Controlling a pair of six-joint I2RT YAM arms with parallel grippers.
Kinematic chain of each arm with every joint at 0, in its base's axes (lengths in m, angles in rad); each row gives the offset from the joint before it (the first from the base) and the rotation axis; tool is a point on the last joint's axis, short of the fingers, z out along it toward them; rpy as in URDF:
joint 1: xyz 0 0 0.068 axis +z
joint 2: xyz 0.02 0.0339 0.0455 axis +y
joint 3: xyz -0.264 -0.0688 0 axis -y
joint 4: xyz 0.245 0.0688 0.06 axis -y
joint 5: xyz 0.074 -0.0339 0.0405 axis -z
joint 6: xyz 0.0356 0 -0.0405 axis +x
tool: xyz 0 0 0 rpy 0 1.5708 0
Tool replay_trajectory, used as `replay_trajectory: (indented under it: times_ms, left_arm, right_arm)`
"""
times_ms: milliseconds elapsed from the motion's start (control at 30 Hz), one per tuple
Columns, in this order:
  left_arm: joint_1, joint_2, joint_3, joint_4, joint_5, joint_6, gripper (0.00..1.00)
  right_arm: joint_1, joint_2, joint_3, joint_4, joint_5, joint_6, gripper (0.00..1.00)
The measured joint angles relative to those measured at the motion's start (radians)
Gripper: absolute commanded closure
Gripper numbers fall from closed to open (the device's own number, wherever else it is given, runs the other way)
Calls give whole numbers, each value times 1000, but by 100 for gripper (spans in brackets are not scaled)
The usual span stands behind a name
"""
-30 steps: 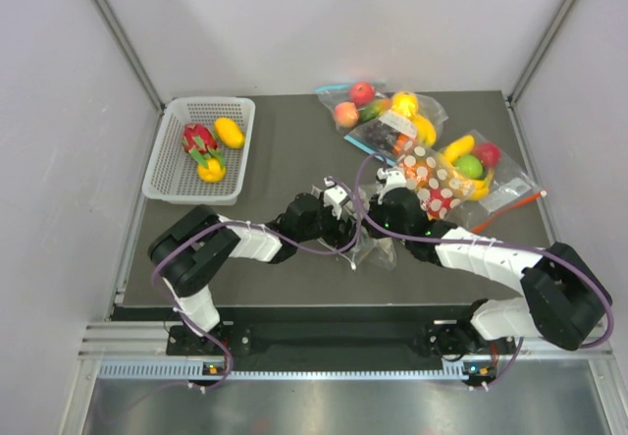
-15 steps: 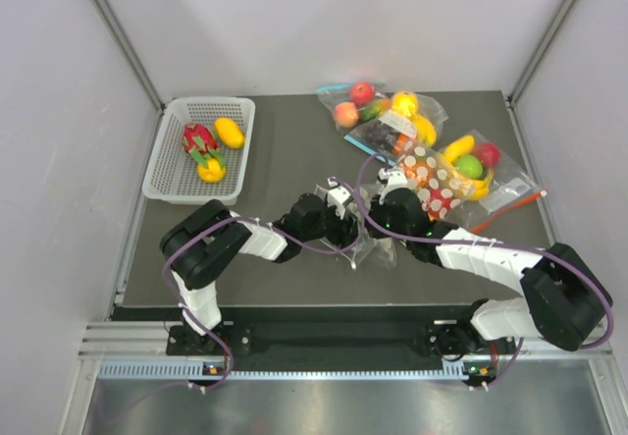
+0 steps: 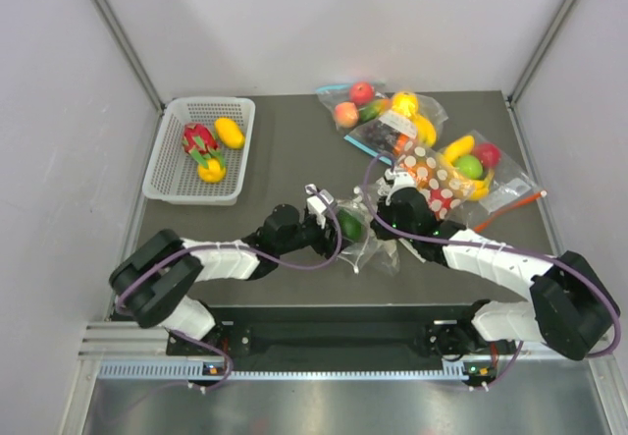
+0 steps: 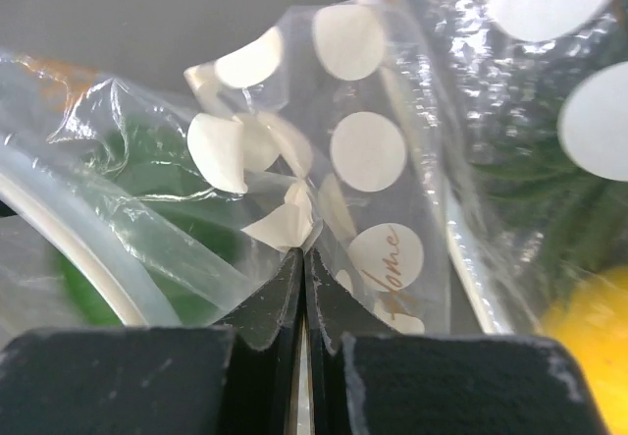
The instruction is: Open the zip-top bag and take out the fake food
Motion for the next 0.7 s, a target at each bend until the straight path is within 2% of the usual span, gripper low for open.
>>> replay_trajectory:
  times_ms: [233,533,700]
  left_arm:
    - [-2,-201,-28,-113,10,9,72]
    - [-3,-432,-41,-348,22,18,70]
    - [-4,-549,-41,-392,22,16,70]
  right_arm:
    - [-31,-12,0,-21,0,-10,100]
    - [-34,-13,45,-37,-15,-21,100]
    - [-40,-13,56,-46,-15,-29,100]
